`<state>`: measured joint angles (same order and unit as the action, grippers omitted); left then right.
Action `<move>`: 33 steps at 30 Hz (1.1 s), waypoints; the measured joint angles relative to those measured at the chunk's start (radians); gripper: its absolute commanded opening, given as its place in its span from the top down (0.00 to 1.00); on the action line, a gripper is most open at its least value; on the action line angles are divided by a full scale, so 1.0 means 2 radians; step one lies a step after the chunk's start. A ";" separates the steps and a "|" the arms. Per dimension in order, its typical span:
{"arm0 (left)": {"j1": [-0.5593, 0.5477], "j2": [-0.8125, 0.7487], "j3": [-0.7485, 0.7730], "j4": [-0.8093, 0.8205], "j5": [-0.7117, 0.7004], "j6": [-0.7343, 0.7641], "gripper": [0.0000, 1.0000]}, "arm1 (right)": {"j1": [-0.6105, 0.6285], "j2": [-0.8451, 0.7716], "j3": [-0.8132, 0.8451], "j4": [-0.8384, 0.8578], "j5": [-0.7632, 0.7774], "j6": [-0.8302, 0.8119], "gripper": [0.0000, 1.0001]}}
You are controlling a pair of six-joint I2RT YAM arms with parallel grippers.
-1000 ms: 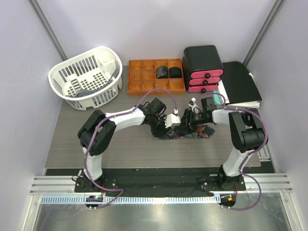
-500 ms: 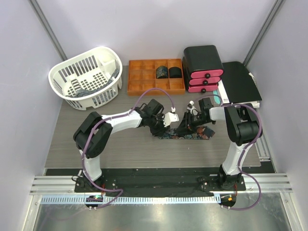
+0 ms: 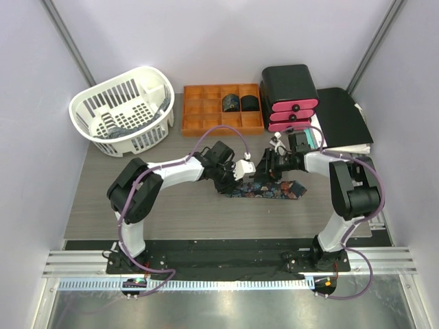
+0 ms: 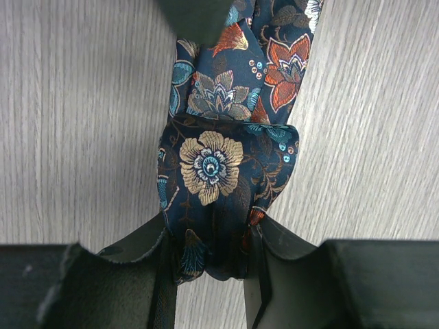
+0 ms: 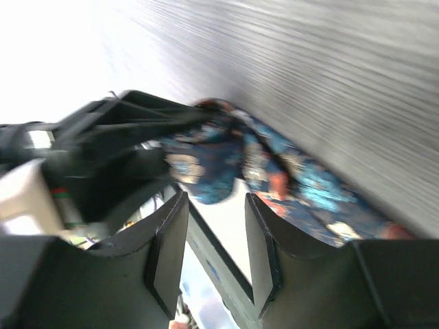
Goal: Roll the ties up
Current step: Roll the tie at the center of the board.
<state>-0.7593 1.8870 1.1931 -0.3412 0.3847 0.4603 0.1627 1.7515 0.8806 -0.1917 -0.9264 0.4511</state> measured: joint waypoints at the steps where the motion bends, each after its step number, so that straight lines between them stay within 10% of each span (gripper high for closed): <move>1: 0.000 0.001 0.001 0.000 0.000 0.000 0.77 | 0.002 -0.007 0.001 0.005 0.000 0.006 0.55; 14: -0.003 0.006 0.008 -0.002 -0.008 0.000 0.72 | 0.069 0.011 0.006 0.052 0.002 0.072 0.60; 24: -0.003 0.006 0.008 -0.002 -0.010 0.002 0.70 | 0.071 0.025 0.006 0.046 0.006 0.050 0.99; 33: -0.001 0.004 0.004 0.007 -0.005 -0.003 0.36 | 0.048 0.032 0.008 0.012 0.014 0.002 0.99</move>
<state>-0.7609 1.8942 1.2018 -0.3264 0.3748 0.4534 0.2581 1.8153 0.8967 -0.1684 -0.8974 0.4541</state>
